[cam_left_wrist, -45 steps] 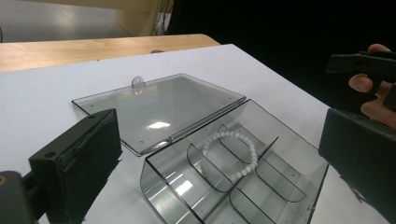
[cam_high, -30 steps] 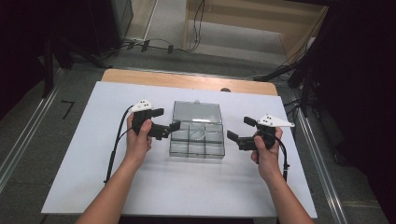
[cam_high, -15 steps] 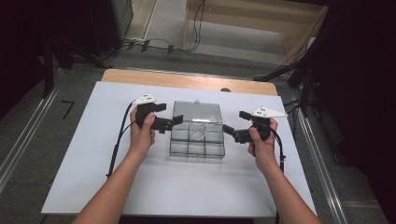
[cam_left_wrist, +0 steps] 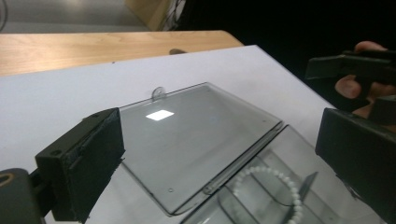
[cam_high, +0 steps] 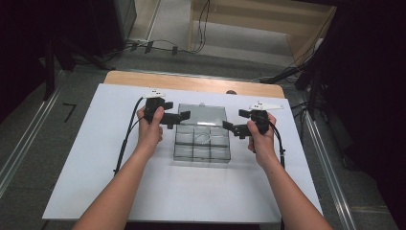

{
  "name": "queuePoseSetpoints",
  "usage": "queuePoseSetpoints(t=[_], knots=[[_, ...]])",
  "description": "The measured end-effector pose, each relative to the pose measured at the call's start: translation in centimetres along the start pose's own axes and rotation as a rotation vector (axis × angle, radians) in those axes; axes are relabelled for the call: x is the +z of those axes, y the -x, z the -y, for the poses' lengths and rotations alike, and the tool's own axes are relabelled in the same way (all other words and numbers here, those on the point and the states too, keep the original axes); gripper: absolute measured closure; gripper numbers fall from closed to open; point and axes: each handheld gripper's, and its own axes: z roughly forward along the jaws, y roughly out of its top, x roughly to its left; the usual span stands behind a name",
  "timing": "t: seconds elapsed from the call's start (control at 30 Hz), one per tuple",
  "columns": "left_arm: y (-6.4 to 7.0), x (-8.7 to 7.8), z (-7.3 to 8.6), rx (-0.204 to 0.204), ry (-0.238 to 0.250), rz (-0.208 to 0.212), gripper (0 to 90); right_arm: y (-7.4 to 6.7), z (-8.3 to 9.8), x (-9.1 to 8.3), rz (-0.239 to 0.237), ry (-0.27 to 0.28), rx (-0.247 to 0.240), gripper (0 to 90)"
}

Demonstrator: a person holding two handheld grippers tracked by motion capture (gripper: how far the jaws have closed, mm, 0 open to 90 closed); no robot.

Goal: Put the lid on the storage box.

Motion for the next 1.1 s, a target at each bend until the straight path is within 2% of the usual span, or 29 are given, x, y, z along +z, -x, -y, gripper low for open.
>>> queuePoseSetpoints(t=[0.2, 0.37, 0.5, 0.57, 0.63, 0.73, 0.87, 1.03, 1.1], knots=[[-0.7, 0.5, 0.2, -0.041, -0.011, 0.003, 0.8, 0.8, -0.2, 1.4, 0.003, -0.034, 0.030, 0.0], [-1.5, 1.3, 0.4, -0.069, -0.078, -0.034, 7.6, 1.3, -0.2, 2.6, -0.017, -0.076, 0.074, 0.0], [-2.3, 1.7, 0.8, -0.133, -0.101, -0.038, 11.2, 1.6, -0.1, 3.3, -0.020, -0.081, 0.120, 0.0], [-2.5, 1.9, 0.9, -0.150, -0.108, -0.037, 12.9, 1.7, -0.2, 3.6, -0.018, -0.083, 0.142, 0.0], [-2.8, 2.2, 1.1, -0.182, -0.118, -0.028, 15.5, 1.7, -0.2, 4.1, -0.015, -0.108, 0.147, 0.7], [-2.9, 2.5, 1.4, -0.184, -0.135, -0.039, 19.0, 1.6, -0.2, 4.8, -0.020, -0.139, 0.168, 2.9], [-3.0, 2.8, 1.6, -0.208, -0.144, -0.045, 23.7, 1.8, 0.0, 5.2, 0.006, -0.155, 0.187, 5.9], [-2.9, 3.1, 1.7, -0.215, -0.157, -0.049, 27.5, 2.5, 0.5, 5.7, 0.033, -0.187, 0.255, 10.0], [-2.9, 3.2, 1.8, -0.214, -0.161, -0.055, 29.7, 2.8, 0.7, 6.0, 0.019, -0.197, 0.295, 10.2]])
